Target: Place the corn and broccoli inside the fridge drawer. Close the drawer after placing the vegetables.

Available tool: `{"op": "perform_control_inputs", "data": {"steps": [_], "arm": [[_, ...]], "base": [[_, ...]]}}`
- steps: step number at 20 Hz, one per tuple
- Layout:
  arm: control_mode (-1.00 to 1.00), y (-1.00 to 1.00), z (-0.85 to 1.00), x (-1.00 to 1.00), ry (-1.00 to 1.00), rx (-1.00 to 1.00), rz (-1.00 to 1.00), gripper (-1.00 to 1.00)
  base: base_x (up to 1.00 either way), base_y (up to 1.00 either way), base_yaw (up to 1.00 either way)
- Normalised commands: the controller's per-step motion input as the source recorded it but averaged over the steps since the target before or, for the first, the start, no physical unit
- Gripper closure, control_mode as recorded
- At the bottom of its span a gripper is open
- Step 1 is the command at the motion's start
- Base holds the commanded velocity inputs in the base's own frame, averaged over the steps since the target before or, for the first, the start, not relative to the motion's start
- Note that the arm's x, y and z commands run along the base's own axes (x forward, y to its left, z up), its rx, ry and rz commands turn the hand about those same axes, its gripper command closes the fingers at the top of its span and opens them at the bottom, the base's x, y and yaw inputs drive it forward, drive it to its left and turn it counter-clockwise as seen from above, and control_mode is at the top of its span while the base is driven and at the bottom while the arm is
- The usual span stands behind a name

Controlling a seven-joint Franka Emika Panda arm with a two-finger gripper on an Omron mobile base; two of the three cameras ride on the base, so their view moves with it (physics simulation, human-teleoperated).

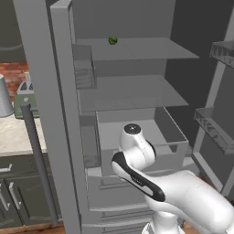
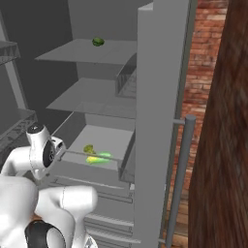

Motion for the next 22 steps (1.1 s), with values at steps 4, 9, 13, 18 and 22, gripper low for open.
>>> {"op": "perform_control_inputs", "data": {"steps": [4,9,13,18,22], "arm": [[-1.0,0.0,0.0,0.52,0.0,0.0,0.01,-1.0],[-1.0,0.0,0.0,0.53,0.0,0.0,0.0,-1.0],[-1.0,0.0,0.0,0.51,0.0,0.0,0.0,-1.0],[-1.0,0.0,0.0,0.49,-0.02,0.0,0.0,-1.0],[-1.0,0.0,0.0,0.35,-0.1,0.0,0.0,-1.0]], "base": [[0.0,0.0,0.0],[0.0,0.0,0.0],[0.0,0.0,0.0],[0.0,0.0,0.0],[0.0,0.0,0.0]]}}
